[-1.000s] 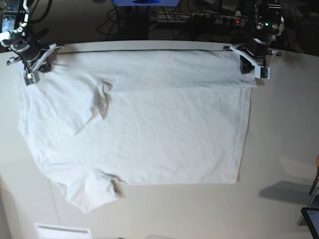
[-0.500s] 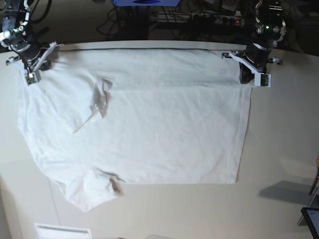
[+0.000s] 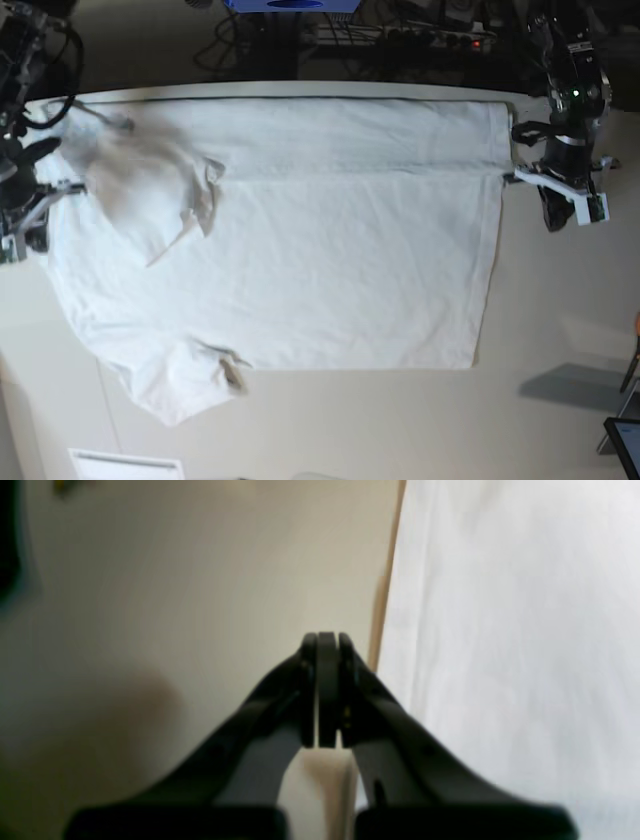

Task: Fold the T-shirt properly
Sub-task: 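Move both grippers along the shirt sides toward the hem corners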

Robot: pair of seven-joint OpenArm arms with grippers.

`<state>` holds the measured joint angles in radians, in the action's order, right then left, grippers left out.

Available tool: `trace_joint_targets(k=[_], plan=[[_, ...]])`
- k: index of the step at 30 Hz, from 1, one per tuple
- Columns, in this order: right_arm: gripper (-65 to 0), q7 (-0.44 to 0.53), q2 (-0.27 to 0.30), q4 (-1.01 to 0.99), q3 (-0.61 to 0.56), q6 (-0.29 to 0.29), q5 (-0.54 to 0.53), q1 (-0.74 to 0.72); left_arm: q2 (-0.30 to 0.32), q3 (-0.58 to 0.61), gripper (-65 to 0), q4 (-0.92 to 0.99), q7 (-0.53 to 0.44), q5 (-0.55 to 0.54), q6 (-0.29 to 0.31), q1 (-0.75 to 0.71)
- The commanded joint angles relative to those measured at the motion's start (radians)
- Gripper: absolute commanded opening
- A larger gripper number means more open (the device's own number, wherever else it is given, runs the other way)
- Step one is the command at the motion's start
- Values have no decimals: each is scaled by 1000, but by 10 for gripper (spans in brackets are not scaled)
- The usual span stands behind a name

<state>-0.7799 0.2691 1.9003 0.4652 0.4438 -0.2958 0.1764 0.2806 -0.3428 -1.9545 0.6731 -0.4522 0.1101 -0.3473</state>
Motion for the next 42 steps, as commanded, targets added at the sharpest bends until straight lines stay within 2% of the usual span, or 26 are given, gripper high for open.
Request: trace_joint_targets(k=[1, 5, 8, 11, 16, 18, 21, 23, 24, 28, 31, 37, 42], plan=[[-624, 20, 22, -20, 7, -10, 0, -61, 22, -6, -650, -10, 18, -1, 4, 57], [-490, -37, 22, -209, 5, -7, 0, -269, 44, 6, -590, 79, 145, -1, 4, 250], [-409, -16, 22, -384, 5, 56, 0, -395, 45, 6, -544, 208, 173, -1, 6, 382], [-393, 43, 34, -568, 5, 118, 7, -496, 58, 6, -521, 313, 173, 8, 6, 456], [-374, 149, 124, -911, -105, 122, 5, -661, 73, 86, -475, 401, 164, 131, 6, 518], [-308, 216, 152, -1031, -167, 122, 5, -720, 75, 150, -447, 418, 164, 212, 6, 529], [-164, 300, 183, -1186, -224, 122, 5, -789, 68, 208, -415, 432, 162, 300, 6, 543], [-96, 350, 192, -1274, -240, 122, 5, -835, 67, 215, -405, 435, 162, 316, 6, 546], [-81, 373, 197, -1329, -242, 122, 5, -857, 67, 213, -396, 436, 162, 312, 6, 546], [-83, 466, 195, -1513, -243, 122, 5, -917, 67, 208, -376, 441, 162, 280, 7, 564], [-83, 532, 190, -1579, -243, 118, 5, -920, 68, 208, -378, 450, 162, 281, 7, 563], [-83, 561, 187, -1622, -245, 118, 7, -920, 72, 208, -378, 450, 162, 280, 7, 557], [-86, 561, 161, -1620, -403, 118, 4, -920, 68, 208, -378, 450, 162, 278, 7, 557]])
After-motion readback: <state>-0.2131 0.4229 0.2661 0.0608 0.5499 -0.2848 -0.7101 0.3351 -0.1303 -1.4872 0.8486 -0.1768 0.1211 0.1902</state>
